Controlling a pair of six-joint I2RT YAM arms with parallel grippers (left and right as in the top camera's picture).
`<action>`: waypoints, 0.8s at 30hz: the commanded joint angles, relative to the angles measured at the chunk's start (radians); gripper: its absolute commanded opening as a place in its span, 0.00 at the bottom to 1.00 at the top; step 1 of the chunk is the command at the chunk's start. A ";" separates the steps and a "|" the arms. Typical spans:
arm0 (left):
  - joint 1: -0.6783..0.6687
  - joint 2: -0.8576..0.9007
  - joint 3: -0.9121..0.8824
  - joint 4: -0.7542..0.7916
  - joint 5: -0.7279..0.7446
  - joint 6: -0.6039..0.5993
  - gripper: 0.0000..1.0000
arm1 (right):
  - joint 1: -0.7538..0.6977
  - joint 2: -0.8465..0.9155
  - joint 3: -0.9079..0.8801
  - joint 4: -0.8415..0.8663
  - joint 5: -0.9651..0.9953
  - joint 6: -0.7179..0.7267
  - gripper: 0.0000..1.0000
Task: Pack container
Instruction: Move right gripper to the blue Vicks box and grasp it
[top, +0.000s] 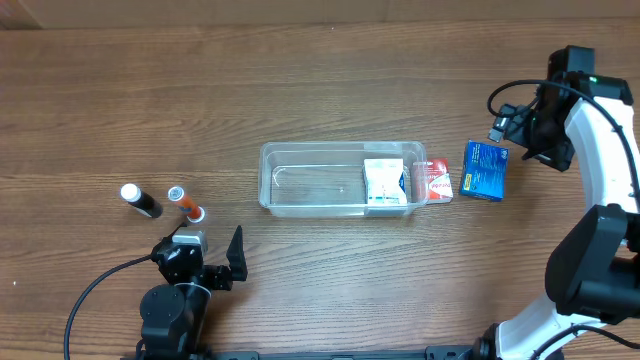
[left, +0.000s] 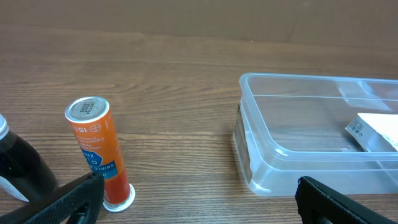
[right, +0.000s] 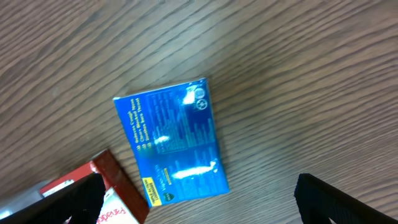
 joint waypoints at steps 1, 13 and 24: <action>0.004 -0.010 -0.005 0.005 0.008 0.015 1.00 | -0.002 0.011 0.005 0.011 -0.005 0.003 1.00; 0.004 -0.010 -0.005 0.005 0.008 0.015 1.00 | 0.037 0.188 -0.166 0.207 -0.112 -0.091 1.00; 0.004 -0.010 -0.005 0.005 0.008 0.015 1.00 | 0.065 0.045 -0.098 0.138 -0.084 -0.086 1.00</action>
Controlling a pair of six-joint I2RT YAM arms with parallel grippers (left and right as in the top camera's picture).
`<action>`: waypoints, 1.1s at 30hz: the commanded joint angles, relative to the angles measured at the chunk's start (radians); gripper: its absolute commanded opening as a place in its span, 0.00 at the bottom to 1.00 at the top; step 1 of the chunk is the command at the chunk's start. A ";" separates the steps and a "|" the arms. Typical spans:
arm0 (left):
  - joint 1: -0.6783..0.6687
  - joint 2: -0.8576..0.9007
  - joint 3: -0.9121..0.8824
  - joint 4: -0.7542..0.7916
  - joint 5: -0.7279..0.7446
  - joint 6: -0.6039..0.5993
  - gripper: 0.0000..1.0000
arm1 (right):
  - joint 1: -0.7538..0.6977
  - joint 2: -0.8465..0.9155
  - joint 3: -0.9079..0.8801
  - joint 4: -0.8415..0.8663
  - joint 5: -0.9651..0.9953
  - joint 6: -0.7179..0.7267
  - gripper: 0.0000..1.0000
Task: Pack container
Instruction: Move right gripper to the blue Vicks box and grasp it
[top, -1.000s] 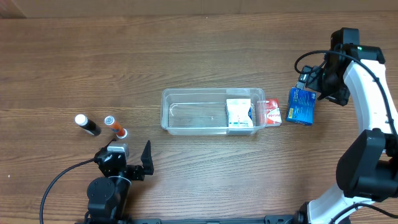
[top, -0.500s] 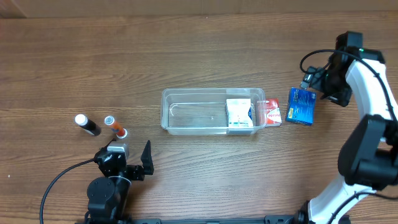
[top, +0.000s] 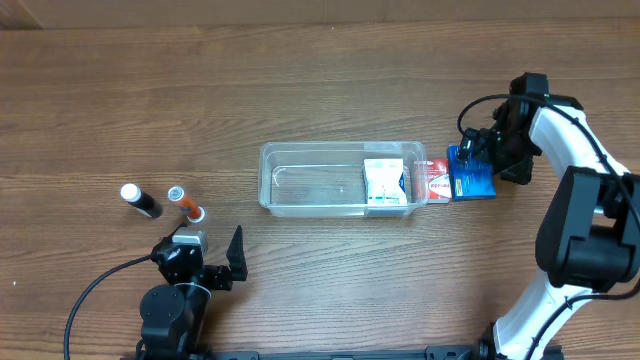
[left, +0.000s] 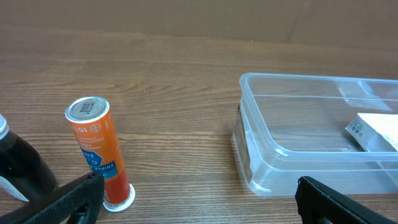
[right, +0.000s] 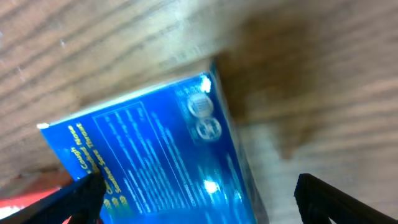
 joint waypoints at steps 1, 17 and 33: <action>0.004 -0.010 -0.005 0.005 0.008 0.015 1.00 | 0.018 -0.128 0.041 -0.026 0.025 -0.007 1.00; 0.004 -0.010 -0.005 0.005 0.008 0.015 1.00 | 0.032 -0.148 0.034 -0.046 0.025 0.034 1.00; 0.004 -0.010 -0.005 0.005 0.008 0.015 1.00 | 0.032 -0.148 0.034 -0.051 0.025 0.034 1.00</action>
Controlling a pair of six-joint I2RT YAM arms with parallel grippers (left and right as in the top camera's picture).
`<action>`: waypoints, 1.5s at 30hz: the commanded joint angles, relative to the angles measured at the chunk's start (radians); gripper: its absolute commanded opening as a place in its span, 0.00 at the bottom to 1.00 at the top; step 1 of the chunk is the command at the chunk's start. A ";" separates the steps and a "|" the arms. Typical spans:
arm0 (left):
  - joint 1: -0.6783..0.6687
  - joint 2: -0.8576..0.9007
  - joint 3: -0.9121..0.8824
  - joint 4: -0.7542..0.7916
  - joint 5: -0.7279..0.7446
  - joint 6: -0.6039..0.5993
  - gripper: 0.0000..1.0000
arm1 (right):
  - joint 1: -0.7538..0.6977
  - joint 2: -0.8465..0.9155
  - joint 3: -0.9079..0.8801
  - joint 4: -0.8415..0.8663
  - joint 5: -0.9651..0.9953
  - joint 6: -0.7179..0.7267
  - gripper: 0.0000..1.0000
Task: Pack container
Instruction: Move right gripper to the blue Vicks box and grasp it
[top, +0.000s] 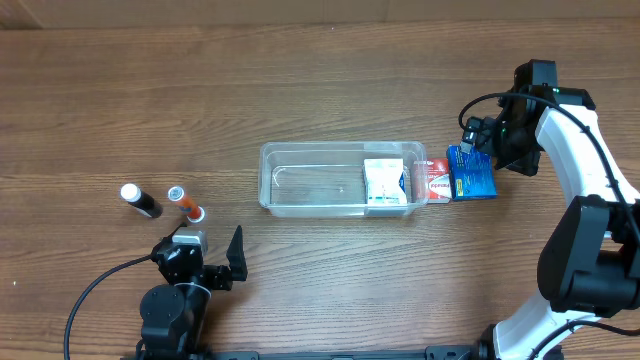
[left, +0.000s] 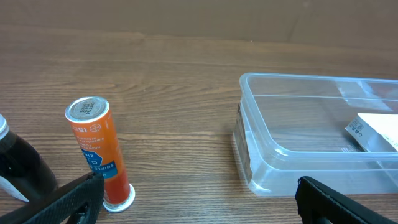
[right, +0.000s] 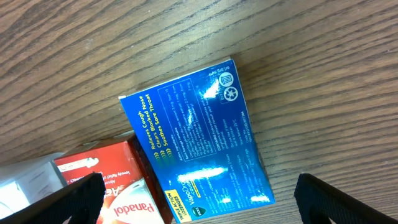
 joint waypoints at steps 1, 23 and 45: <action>0.004 -0.010 -0.005 0.005 0.008 0.015 1.00 | 0.000 -0.016 0.016 0.001 0.012 0.007 1.00; 0.004 -0.010 -0.005 0.005 0.008 0.015 1.00 | 0.031 -0.014 -0.254 0.275 0.023 -0.106 1.00; 0.004 -0.010 -0.005 0.005 0.008 0.015 1.00 | 0.004 -0.013 -0.340 0.302 0.227 0.198 1.00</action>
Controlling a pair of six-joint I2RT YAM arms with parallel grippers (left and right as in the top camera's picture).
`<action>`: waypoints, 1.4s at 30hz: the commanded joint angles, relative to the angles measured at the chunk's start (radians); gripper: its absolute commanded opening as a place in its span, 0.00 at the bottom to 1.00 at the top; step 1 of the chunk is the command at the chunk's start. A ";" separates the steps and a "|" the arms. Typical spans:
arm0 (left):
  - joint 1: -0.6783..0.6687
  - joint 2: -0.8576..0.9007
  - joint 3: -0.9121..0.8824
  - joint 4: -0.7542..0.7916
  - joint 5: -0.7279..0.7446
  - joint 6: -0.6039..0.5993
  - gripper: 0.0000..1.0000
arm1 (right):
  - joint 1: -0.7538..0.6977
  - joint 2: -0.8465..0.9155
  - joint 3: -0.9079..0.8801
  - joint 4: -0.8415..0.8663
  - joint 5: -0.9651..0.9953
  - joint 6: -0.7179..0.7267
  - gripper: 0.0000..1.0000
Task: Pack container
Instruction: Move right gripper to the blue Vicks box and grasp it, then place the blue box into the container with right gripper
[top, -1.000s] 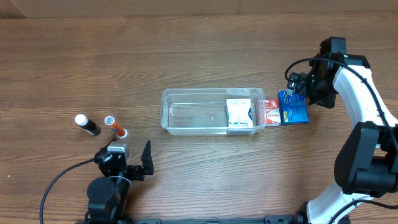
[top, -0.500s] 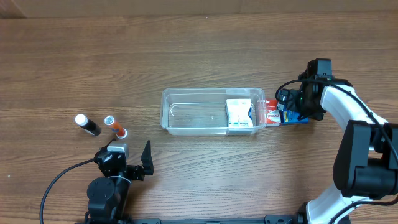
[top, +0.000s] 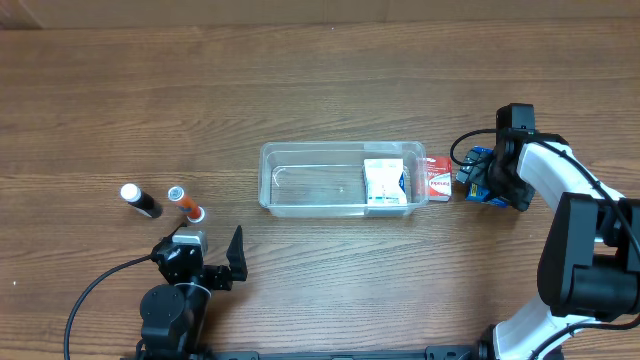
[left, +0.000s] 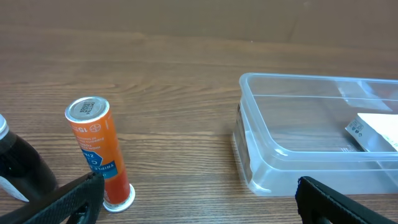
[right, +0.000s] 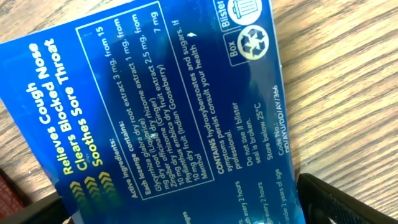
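A clear plastic container (top: 300, 180) lies mid-table with a white box (top: 385, 185) at its right end. A red box (top: 437, 179) lies just outside that end. Beside it is a blue lozenge box (top: 470, 183), mostly hidden by my right gripper (top: 482, 182). That blue lozenge box (right: 168, 112) fills the right wrist view, and my right gripper (right: 199, 211) is open, low over it with a finger on each side. My left gripper (top: 215, 265) rests open near the front edge. An orange tube (left: 93, 149) and a black bottle (left: 18, 168) stand left of the container (left: 273, 155).
The orange tube (top: 186, 204) and the black bottle (top: 141, 201) stand on the wooden table (top: 320, 80), left of the container and just beyond my left gripper. The right arm's cable loops over the table by the blue box.
My right gripper was above and behind the blue box; now it is low over it, and the box fills the wrist view. The left arm and the container are as they were.
The blue box first lay apart from the red box, with my right gripper high at the back right. Then the gripper was down at the box, which lay against the red box. It stood back above the box, and now is low over it again.
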 joint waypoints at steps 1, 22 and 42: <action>0.004 -0.010 -0.005 0.005 0.008 0.015 1.00 | -0.006 0.007 -0.004 -0.005 0.025 0.008 1.00; 0.004 -0.010 -0.005 0.005 0.008 0.015 1.00 | -0.026 0.007 -0.004 0.113 -0.016 0.000 0.93; 0.004 -0.010 -0.005 0.005 0.008 0.015 1.00 | 0.713 -0.507 0.084 0.015 -0.035 0.095 0.62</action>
